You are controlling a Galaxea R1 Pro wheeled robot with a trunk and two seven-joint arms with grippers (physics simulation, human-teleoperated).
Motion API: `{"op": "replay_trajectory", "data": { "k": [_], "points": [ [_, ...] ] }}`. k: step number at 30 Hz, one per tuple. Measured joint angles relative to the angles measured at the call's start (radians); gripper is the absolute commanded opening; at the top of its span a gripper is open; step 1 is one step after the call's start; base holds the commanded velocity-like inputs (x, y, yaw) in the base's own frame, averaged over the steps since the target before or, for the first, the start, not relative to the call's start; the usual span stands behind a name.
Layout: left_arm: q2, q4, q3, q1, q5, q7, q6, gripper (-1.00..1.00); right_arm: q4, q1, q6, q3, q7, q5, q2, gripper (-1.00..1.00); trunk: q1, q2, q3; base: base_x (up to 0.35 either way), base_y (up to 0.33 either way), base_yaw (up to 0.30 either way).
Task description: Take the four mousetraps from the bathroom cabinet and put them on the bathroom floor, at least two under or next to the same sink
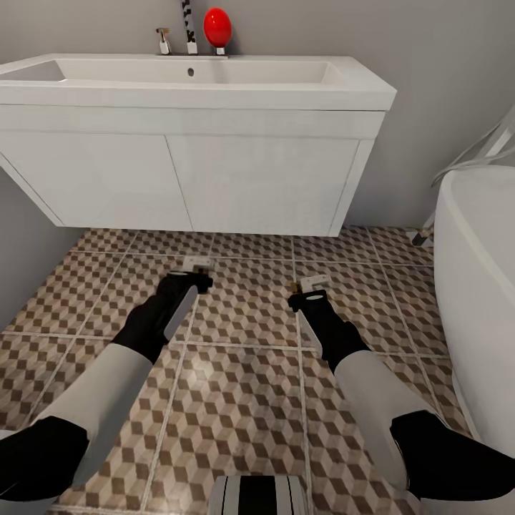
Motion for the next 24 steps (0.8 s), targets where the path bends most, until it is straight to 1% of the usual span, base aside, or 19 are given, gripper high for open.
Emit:
{"op": "replay_trajectory", "data": {
  "k": [11, 13, 15, 17, 24],
  "points": [
    [0.0, -0.008, -0.003, 0.021, 0.0, -0.001, 0.0, -1.0, 0.0, 0.0, -0.001, 0.0, 0.001, 0.001, 0.0, -1.0, 0.0, 0.0, 0.0, 0.0, 0.0, 0.0],
    [0.0, -0.006, -0.014, 0.024, 0.0, 0.0, 0.0, -1.0, 0.0, 0.0, -0.001, 0.0, 0.001, 0.001, 0.0, -1.0, 0.0, 0.0, -0.002, 0.0, 0.0, 0.0],
    [0.0, -0.004, -0.036, 0.026, 0.0, 0.0, -0.001, -1.0, 0.0, 0.0, -0.001, 0.0, 0.001, 0.001, 0.0, -1.0, 0.0, 0.0, -0.003, 0.0, 0.0, 0.0],
    [-0.001, -0.005, -0.049, 0.027, 0.0, 0.0, 0.0, -1.0, 0.0, 0.0, -0.001, 0.0, 0.001, 0.001, 0.0, -1.0, 0.0, 0.0, -0.005, 0.0, 0.0, 0.0],
    [0.0, -0.001, -0.058, 0.027, 0.0, -0.001, -0.001, -1.0, 0.0, 0.0, -0.001, 0.0, 0.001, 0.001, 0.0, -1.0, 0.0, 0.0, -0.014, 0.0, 0.0, 0.0]
  ]
}}
